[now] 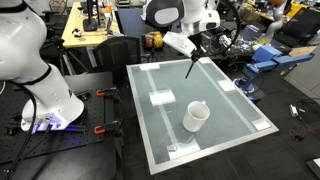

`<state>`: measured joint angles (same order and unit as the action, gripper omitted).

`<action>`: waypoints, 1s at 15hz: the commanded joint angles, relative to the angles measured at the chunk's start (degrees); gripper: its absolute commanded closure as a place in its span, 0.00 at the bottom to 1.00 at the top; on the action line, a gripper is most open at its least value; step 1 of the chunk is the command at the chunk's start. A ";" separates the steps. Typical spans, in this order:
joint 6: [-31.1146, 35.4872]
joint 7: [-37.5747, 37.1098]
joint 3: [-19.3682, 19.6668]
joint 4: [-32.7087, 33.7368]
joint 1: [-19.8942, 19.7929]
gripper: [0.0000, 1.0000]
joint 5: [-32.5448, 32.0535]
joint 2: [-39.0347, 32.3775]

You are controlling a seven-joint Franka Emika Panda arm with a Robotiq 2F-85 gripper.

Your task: Remove the black pen from the mug and place it on the left side of the table

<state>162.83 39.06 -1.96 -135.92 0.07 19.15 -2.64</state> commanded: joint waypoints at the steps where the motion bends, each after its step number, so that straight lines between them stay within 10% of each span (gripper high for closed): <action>1: -1.84 -4.76 -0.61 3.88 1.47 0.97 -3.70 -3.11; 15: -11.46 -38.79 -1.38 15.76 6.58 0.97 -23.42 -12.96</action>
<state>156.11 6.33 -4.28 -124.33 4.93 -2.16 -13.53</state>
